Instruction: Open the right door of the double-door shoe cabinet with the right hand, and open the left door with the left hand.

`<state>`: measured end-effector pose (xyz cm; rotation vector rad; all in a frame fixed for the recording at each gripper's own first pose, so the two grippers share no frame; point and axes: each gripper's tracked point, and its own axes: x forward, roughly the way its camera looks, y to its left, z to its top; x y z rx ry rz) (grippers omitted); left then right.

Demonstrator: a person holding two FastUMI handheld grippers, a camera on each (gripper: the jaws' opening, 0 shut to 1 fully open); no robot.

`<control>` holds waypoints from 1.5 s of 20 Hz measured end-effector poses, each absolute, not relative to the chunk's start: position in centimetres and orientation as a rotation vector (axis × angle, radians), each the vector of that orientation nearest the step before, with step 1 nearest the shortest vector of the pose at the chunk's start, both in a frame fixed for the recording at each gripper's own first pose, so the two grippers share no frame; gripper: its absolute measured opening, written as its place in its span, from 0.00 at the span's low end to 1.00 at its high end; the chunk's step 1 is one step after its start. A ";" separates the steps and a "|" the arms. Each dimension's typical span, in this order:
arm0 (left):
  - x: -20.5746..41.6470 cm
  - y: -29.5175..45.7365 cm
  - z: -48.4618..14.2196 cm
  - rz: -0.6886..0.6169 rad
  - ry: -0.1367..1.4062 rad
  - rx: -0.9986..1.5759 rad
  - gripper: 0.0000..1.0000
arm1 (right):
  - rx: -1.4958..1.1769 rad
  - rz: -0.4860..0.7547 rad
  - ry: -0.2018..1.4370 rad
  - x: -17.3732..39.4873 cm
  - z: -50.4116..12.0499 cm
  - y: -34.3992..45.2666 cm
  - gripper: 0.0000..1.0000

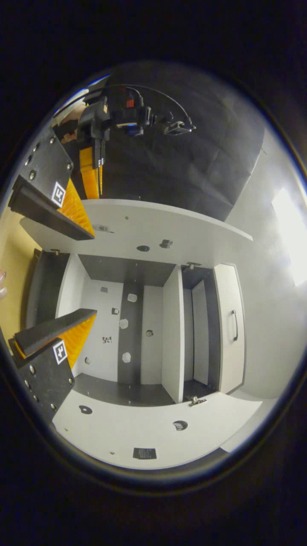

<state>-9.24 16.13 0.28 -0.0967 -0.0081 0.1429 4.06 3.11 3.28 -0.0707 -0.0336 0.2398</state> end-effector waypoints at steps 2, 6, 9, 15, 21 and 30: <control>-9.9 18.0 0.2 0.191 -0.006 -0.080 0.06 | -0.082 0.251 -0.038 4.1 3.3 3.7 0.96; -10.5 19.6 0.7 0.219 -0.010 -0.070 0.04 | -0.090 0.248 -0.048 4.2 3.5 3.7 0.97; -10.4 20.1 0.3 0.221 -0.001 -0.037 0.04 | -0.085 0.240 -0.046 4.5 3.4 3.9 0.96; -10.2 19.9 0.3 0.223 0.004 -0.025 0.04 | -0.084 0.237 -0.038 4.6 3.3 3.4 0.96; -10.2 19.9 0.2 0.238 0.012 -0.003 0.04 | -0.085 0.219 -0.040 4.4 3.4 2.4 0.97; -14.1 21.0 -1.6 0.419 0.055 0.052 0.75 | -0.083 0.219 -0.016 3.8 3.0 -0.2 0.96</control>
